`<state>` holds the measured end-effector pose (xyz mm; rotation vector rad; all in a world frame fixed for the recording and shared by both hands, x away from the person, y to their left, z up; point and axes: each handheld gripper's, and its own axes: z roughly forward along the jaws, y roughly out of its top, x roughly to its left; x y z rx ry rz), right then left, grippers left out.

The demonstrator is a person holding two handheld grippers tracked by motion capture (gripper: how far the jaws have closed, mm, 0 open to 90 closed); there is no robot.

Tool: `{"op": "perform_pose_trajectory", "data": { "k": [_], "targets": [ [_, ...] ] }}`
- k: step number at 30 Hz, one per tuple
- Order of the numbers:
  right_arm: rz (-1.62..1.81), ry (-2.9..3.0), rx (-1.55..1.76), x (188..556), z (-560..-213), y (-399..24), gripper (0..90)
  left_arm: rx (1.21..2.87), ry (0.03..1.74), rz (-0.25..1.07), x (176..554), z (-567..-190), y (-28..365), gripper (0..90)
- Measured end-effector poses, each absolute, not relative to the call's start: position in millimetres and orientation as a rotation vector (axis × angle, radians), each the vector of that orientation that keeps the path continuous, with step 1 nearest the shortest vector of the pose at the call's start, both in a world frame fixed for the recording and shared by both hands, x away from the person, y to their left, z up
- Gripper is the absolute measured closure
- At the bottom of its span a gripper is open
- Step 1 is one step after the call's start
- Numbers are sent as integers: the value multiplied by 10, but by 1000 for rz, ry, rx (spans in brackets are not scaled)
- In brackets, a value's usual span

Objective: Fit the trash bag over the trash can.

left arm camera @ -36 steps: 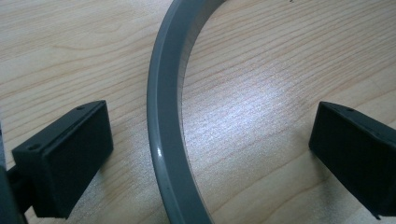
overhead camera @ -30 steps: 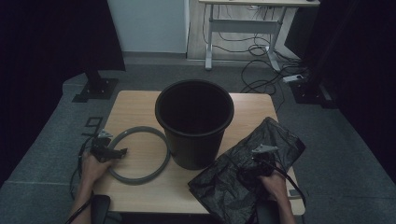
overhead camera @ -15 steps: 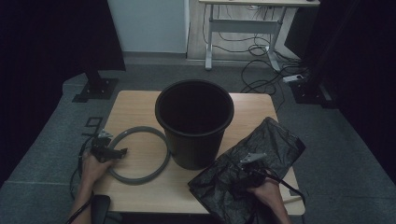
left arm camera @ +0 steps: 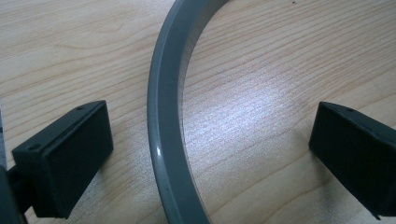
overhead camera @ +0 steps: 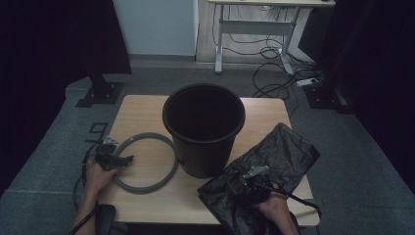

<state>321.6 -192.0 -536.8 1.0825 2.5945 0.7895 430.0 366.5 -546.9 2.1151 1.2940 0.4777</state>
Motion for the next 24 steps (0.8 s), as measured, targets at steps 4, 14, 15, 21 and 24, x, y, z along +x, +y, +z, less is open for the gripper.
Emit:
{"op": "perform_pose_trajectory", "data": {
  "k": [4,14,15,21,24],
  "targets": [
    [786,2580,1105,3237,-5323,-1975,356,2114,1295,478,4299,-5469,3664,0],
    [758,2601,1127,3324,-5265,-2042,879,2114,1295,478,4299,-5469,3664,0],
    [749,2602,1133,3336,-5260,-2046,881,2114,1295,478,4299,-5469,3664,0],
    [714,2607,1137,3408,-5230,-2086,882,2114,1295,478,4300,-5469,3664,0],
    [736,2602,1145,3443,-5177,-2129,882,2114,1295,477,4300,-5469,3664,0]
  ]
}}
